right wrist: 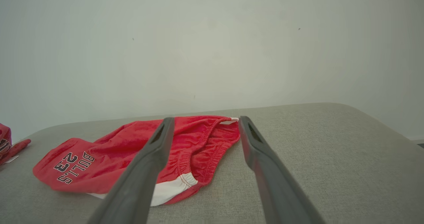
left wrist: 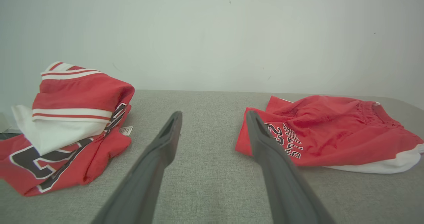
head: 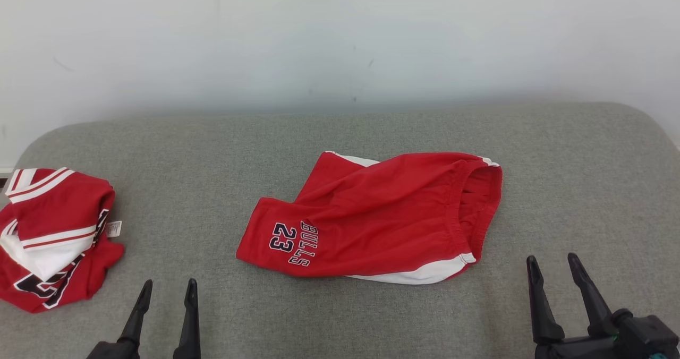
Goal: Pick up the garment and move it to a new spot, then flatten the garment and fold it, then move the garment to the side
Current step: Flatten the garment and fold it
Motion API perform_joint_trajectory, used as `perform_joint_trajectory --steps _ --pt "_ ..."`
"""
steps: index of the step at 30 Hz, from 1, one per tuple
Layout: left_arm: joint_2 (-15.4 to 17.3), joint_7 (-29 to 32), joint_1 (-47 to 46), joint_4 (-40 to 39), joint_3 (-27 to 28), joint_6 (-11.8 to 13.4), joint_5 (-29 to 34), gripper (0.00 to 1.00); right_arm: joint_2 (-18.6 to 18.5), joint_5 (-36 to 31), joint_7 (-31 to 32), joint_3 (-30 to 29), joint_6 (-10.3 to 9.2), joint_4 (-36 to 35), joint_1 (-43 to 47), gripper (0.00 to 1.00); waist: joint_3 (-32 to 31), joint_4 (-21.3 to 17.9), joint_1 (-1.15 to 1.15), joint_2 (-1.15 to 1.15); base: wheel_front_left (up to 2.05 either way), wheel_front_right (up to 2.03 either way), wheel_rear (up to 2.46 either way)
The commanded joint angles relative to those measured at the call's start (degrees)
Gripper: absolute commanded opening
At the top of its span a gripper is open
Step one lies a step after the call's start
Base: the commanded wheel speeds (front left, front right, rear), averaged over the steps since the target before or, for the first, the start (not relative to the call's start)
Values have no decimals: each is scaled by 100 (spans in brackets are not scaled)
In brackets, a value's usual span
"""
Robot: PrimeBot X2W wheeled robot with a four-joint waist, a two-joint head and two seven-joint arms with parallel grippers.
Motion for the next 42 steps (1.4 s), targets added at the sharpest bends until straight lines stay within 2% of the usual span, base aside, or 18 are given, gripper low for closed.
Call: perform_joint_trajectory --steps 1,10,20,29,35,36,37,38,39,40,42 --pt "14 -19 97 9 11 5 10 100 15 -19 -1 -10 -13 13 55 100 -3 6 1 0 0 0 0" --pt "-122 -19 188 -106 12 5 117 100 -243 -129 -1 198 -13 285 -130 100 34 104 1 0 0 0 0" --pt "-203 -19 -55 -64 -249 5 68 100 -771 -67 83 602 -13 1297 -904 100 310 486 1 0 0 0 0" --pt "-249 -19 -200 65 -446 6 -26 100 -1175 177 307 1283 -13 2294 -1489 100 508 873 1 0 0 0 0" --pt "-262 -19 -266 116 -461 6 -42 100 -1352 504 598 1864 -13 2888 -1780 100 509 979 1 0 0 0 0" --pt "-263 -19 -270 122 -461 6 -43 100 -1381 559 667 1976 -13 2985 -1835 87 505 983 1 0 0 0 0" --pt "-263 -19 -273 128 -454 6 -45 100 -1415 599 701 2068 -13 3067 -1887 48 498 982 1 0 0 0 0" --pt "-263 -19 -273 128 -454 6 -45 100 -1415 599 701 2068 -13 3067 -1887 48 498 982 1 0 0 0 0" --pt "-265 -19 -270 131 -436 6 -48 100 -1434 655 721 2169 -13 3132 -1945 5 485 971 1 0 0 0 0" --pt "-268 -19 -264 132 -430 6 -50 100 -1446 711 719 2260 -13 3188 -1998 0 475 958 1 0 0 0 0" --pt "-272 -19 -244 133 -417 5 -51 100 -1464 801 653 2447 -13 3251 -2102 0 436 923 1 0 0 0 0"
